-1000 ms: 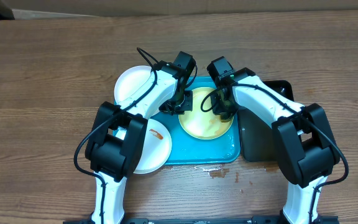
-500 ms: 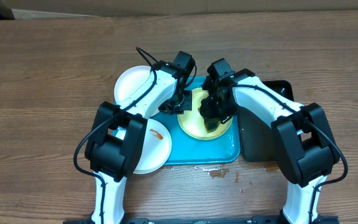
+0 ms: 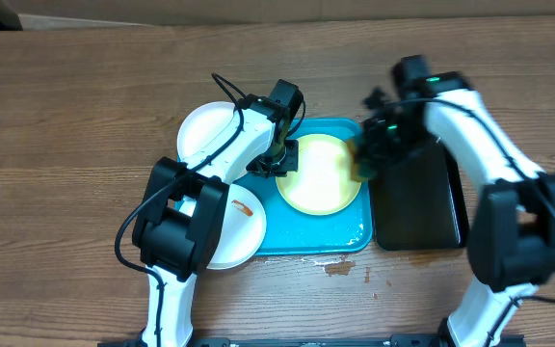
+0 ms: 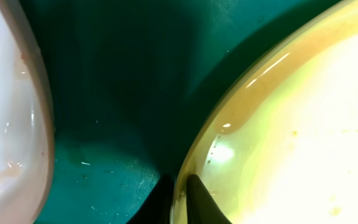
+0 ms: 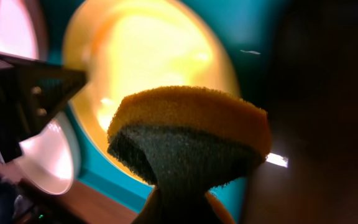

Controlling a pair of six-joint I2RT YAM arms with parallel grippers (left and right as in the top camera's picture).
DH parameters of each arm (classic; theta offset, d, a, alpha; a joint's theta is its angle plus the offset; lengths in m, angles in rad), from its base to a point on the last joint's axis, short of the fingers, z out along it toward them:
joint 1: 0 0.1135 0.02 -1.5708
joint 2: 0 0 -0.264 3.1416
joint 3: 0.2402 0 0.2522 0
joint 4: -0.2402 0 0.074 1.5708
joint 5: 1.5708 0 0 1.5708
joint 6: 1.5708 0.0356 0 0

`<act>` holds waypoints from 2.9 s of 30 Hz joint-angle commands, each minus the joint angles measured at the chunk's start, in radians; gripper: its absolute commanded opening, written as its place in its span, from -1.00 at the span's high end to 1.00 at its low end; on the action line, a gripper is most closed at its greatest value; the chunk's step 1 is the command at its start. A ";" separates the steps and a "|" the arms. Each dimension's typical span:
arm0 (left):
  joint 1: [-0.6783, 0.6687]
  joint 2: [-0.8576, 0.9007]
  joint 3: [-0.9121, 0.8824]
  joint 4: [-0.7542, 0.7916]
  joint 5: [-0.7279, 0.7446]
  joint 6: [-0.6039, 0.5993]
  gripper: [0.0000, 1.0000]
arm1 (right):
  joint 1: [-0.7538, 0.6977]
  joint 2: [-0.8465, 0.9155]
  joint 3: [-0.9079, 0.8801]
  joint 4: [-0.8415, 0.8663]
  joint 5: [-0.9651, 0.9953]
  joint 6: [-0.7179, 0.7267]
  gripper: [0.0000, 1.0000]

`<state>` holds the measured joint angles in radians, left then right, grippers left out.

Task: Clean dirty plates on tray and stack at the side
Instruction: 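Drop sponge into water tray and raise right arm away, then lift the yellow plate with left gripper and swing it left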

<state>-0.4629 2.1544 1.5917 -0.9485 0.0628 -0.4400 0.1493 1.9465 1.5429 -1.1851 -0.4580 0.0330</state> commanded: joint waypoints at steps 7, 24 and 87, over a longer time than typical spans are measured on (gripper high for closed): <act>-0.002 0.028 -0.016 0.007 -0.006 -0.013 0.53 | -0.128 -0.071 -0.055 -0.068 0.387 0.077 0.92; -0.003 0.028 -0.016 0.005 0.010 -0.013 0.33 | -0.132 -0.071 -0.233 0.125 0.457 0.155 -0.23; -0.264 0.022 0.643 -0.106 -0.471 0.208 0.92 | -0.661 -0.071 0.113 0.006 0.457 0.154 -1.00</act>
<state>-0.6567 2.1643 2.2108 -1.0760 -0.1902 -0.2882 -0.5102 1.8935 1.6485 -1.1854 -0.0002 0.1833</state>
